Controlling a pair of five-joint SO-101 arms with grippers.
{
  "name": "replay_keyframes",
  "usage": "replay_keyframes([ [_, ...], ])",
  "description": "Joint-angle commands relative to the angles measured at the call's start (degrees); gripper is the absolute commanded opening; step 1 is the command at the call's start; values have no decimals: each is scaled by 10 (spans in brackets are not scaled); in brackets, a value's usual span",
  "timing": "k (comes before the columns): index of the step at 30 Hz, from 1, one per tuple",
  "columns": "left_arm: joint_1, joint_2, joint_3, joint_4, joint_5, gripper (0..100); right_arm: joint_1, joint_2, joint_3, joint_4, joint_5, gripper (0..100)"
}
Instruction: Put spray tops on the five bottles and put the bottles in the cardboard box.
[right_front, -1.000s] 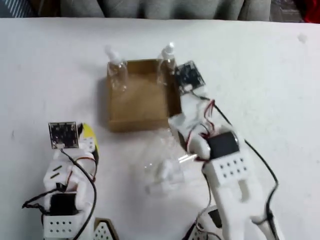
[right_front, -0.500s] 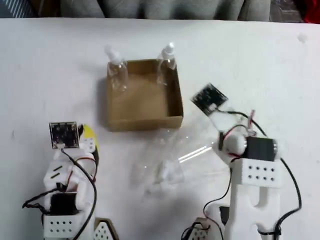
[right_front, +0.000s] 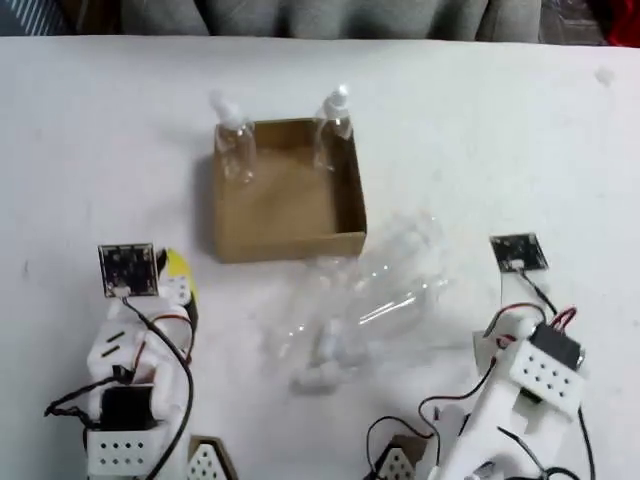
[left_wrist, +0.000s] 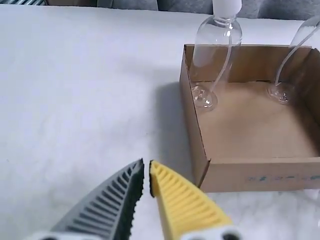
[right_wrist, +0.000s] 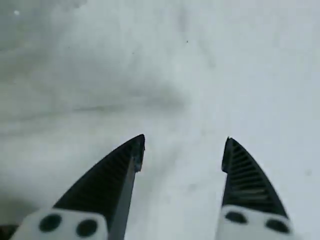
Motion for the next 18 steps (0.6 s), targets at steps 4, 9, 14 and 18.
replay_keyframes([
  [4,0,-6,-3,2,-5,20,26,-58,51,-36,-175,190],
  [9,0,-6,-51,19,-5,20,36,-58,58,-51,-144,63],
  [14,56,-3,-160,109,-5,20,36,-58,65,-56,-128,38],
  [18,131,68,-287,193,-5,20,36,-58,66,-57,-129,38],
])
